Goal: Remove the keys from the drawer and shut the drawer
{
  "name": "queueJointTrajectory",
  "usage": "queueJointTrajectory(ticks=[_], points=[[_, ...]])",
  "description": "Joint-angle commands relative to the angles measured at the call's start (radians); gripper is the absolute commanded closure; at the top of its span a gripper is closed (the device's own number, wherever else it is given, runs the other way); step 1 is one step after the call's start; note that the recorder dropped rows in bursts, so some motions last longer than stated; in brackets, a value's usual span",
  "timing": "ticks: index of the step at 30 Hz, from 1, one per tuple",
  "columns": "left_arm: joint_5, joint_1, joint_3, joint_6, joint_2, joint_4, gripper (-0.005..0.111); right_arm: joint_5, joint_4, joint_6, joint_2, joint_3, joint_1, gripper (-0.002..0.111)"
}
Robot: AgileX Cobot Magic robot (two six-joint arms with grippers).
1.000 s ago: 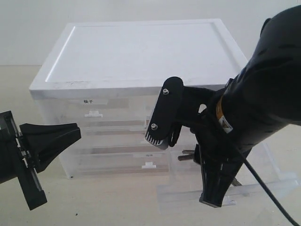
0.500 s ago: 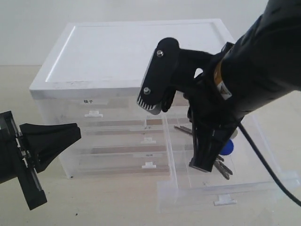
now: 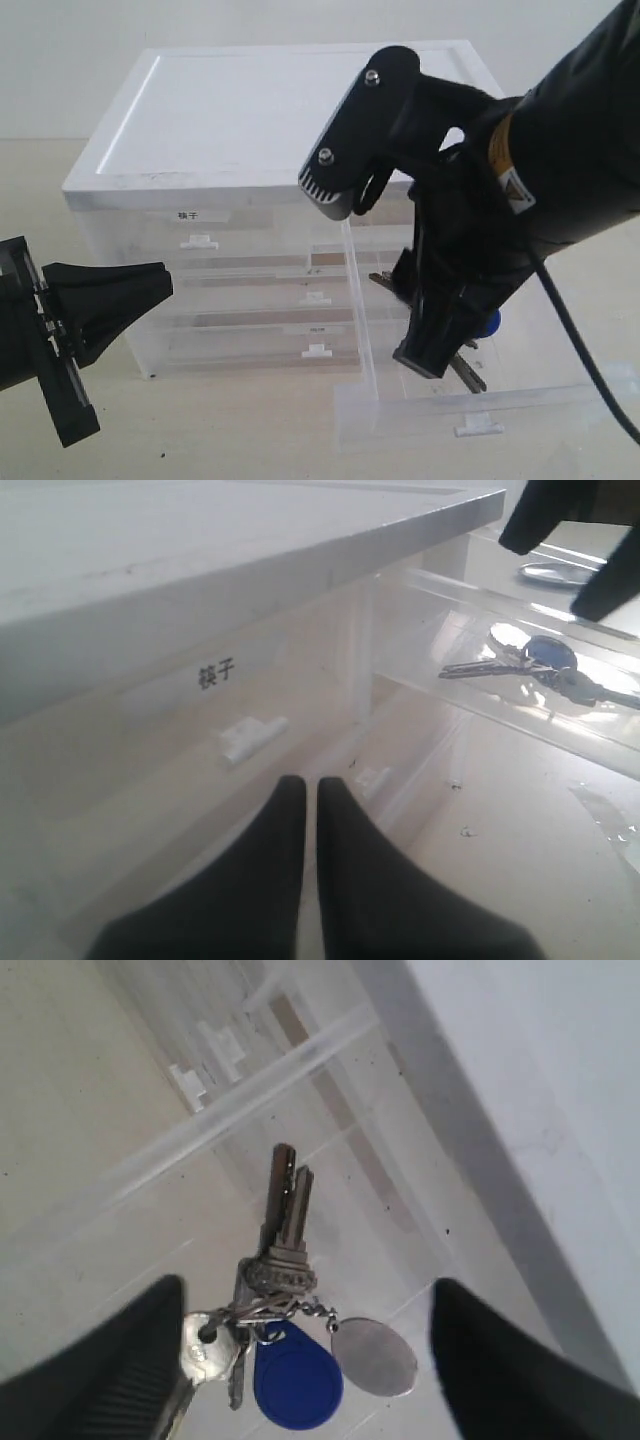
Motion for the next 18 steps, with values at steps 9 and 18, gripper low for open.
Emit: queueJointTrajectory(ticks=[9, 18], points=[[-0.011, -0.002, -0.004, -0.015, 0.003, 0.004, 0.102, 0.029, -0.097, 0.151, 0.119, 0.012, 0.0, 0.042], [-0.011, -0.002, -0.004, -0.015, 0.003, 0.004, 0.102, 0.027, -0.15, 0.191, 0.164, 0.012, 0.0, 0.092]])
